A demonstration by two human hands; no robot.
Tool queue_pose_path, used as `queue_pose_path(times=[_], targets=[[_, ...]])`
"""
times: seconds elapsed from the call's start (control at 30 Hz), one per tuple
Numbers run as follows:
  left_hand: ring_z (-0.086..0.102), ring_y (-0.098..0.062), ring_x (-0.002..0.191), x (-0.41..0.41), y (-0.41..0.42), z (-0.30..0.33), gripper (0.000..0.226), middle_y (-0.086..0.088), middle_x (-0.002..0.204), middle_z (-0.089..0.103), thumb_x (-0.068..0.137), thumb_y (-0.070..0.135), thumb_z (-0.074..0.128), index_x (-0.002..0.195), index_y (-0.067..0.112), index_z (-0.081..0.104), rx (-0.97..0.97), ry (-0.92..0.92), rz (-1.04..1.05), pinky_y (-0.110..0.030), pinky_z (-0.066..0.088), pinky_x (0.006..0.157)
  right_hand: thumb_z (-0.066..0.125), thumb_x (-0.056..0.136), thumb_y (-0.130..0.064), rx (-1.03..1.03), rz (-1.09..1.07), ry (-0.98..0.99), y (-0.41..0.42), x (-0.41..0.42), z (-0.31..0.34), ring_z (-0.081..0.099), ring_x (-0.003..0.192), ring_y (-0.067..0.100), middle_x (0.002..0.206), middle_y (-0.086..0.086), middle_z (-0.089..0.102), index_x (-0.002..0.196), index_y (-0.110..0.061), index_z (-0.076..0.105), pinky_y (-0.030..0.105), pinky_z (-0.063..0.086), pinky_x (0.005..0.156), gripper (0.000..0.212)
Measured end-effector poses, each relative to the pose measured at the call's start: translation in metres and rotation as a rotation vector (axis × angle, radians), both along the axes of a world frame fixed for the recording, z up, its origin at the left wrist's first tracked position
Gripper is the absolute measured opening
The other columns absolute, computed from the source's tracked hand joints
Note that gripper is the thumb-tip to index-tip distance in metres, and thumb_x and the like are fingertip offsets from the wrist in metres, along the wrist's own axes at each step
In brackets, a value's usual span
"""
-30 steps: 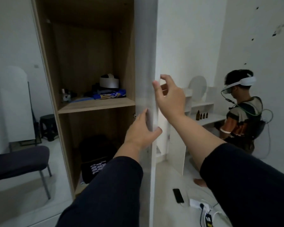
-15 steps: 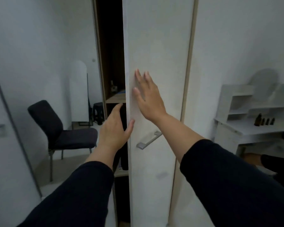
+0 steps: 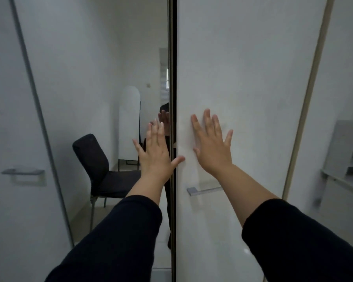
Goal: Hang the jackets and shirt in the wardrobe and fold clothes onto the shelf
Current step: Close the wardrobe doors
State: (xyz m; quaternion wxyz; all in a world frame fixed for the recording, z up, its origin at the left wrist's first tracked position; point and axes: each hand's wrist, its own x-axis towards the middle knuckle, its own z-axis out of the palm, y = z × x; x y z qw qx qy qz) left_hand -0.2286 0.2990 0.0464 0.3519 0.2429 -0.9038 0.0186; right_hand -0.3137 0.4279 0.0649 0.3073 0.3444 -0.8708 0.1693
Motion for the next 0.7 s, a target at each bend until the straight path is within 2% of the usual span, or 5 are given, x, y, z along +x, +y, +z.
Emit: queue_pose_path(times=[0.1,0.17,0.3,0.53,0.7], targets=[[-0.026,-0.022,0.144,-0.024,-0.021,0.009,0.116,-0.005,0.153,-0.034,0.081,0.07,0.048,0.145,0.011,-0.028,-0.048,-0.053,0.022,-0.063,-0.003,0.113,0.055,0.089,-0.009,0.013,-0.038,-0.001,-0.021,-0.017,-0.003,-0.03,0.143,0.02,0.153,-0.003,-0.037,0.144,-0.039,-0.028,0.064,-0.006,0.11,0.104],[-0.028,-0.024,0.143,-0.039,-0.032,0.014,0.118,-0.008,0.152,-0.037,0.081,0.068,0.051,0.143,0.009,-0.03,-0.078,-0.087,0.039,-0.063,-0.005,0.112,0.05,0.087,-0.005,0.035,-0.055,-0.022,-0.032,-0.027,-0.003,-0.033,0.142,0.02,0.151,-0.003,-0.04,0.144,-0.038,-0.029,0.065,-0.008,0.11,0.103],[-0.034,-0.026,0.14,-0.068,-0.053,0.016,0.122,-0.009,0.149,-0.041,0.079,0.07,0.051,0.142,0.007,-0.033,-0.076,-0.11,0.07,-0.063,-0.007,0.112,0.049,0.087,-0.007,0.048,-0.077,-0.038,-0.05,-0.046,-0.002,-0.035,0.14,0.02,0.15,-0.003,-0.043,0.144,-0.037,-0.029,0.063,-0.01,0.11,0.101],[-0.04,-0.025,0.134,-0.098,-0.066,0.012,0.119,-0.011,0.148,-0.043,0.081,0.067,0.05,0.143,0.006,-0.032,-0.068,-0.111,0.093,-0.059,-0.011,0.111,0.051,0.081,-0.001,0.07,-0.045,-0.081,-0.067,-0.072,-0.003,-0.038,0.139,0.022,0.147,-0.003,-0.046,0.145,-0.036,-0.027,0.062,-0.001,0.114,0.107],[-0.039,-0.023,0.134,-0.098,-0.064,0.009,0.117,-0.009,0.15,-0.039,0.083,0.063,0.052,0.142,0.006,-0.031,-0.065,-0.092,0.111,-0.056,-0.002,0.117,0.053,0.079,-0.002,0.098,-0.024,-0.101,-0.064,-0.072,-0.001,-0.036,0.14,0.023,0.149,-0.002,-0.044,0.147,-0.035,-0.024,0.061,0.002,0.115,0.107]])
